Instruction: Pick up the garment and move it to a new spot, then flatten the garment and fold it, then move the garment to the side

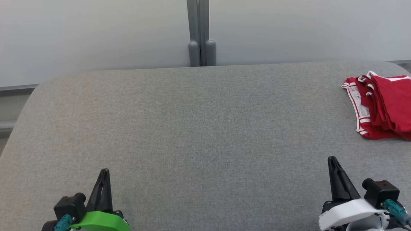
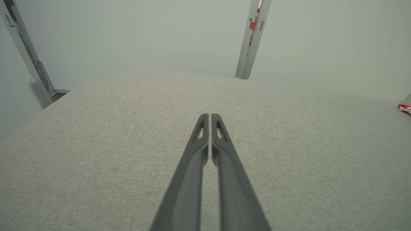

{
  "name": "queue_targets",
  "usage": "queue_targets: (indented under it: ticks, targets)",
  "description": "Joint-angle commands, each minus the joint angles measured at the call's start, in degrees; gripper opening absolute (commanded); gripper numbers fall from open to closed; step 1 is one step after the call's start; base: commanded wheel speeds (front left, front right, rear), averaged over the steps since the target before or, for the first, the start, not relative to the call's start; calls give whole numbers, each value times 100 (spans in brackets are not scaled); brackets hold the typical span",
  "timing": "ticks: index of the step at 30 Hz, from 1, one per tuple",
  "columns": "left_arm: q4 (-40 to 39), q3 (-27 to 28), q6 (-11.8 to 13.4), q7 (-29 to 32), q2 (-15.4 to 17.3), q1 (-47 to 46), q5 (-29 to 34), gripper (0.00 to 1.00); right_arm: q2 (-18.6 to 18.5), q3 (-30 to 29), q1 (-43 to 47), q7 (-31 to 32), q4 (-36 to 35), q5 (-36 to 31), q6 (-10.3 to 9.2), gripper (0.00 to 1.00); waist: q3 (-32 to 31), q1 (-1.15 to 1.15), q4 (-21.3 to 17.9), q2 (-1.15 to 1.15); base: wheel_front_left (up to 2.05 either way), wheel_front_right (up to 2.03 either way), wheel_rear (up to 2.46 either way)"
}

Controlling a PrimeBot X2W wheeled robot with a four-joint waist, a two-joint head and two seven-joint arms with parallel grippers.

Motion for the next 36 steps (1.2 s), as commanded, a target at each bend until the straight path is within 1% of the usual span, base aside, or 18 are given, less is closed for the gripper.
queue_targets:
  ticks: [1,16,36]
  targets:
    - [-76,67,-20,66,10,-104,-270,0,-26,-31,-107,52,-62,289,0,0,1,0,-2,0,0,0,0]
    - [-152,201,-76,435,-17,-205,-1767,0,-3,-129,-290,431,36,1838,-2,0,9,0,-14,0,0,0,0]
    - [-204,370,-139,860,-44,-339,-3391,0,34,-246,-483,853,139,3509,-3,0,20,0,-31,0,0,0,0]
